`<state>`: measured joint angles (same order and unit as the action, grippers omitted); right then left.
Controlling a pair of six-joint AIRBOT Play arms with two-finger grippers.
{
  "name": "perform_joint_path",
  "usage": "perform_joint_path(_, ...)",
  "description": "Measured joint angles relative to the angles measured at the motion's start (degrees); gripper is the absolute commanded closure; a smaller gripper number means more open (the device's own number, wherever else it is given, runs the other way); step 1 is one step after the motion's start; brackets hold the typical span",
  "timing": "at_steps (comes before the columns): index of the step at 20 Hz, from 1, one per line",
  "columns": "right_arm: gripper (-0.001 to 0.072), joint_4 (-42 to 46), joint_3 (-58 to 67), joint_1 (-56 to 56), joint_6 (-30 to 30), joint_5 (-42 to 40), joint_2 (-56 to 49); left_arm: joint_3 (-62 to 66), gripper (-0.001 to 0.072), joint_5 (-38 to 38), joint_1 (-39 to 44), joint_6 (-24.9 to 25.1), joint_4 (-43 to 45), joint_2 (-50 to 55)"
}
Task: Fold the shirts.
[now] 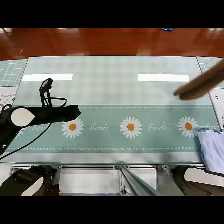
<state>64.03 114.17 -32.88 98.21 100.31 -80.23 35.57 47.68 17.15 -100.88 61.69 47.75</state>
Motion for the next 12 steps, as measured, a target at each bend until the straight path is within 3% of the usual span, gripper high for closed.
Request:
perform_joint_path(3,0.0690,4.1,-3.7,-5.7,2.2,0.0,5.2,0.0,0.0688,-0.9,0.0,1.1,-0.6,0.0)
perform_joint_path(7,0.0690,11.5,-18.8,-14.7,3.9,-0.2,15.9,0.0,0.0688,-1.3,0.0,7.6,-6.9,0.0)
perform_joint_path(11,0.0689,21.1,-36.3,-25.6,0.1,-0.2,27.5,0.0,0.0688,-1.5,0.0,13.4,-11.6,0.0)
perform_joint_path(12,0.0621,24.2,-40.5,-28.0,-0.7,0.7,30.6,0.0,0.0688,-1.4,0.0,14.6,-12.1,0.1)
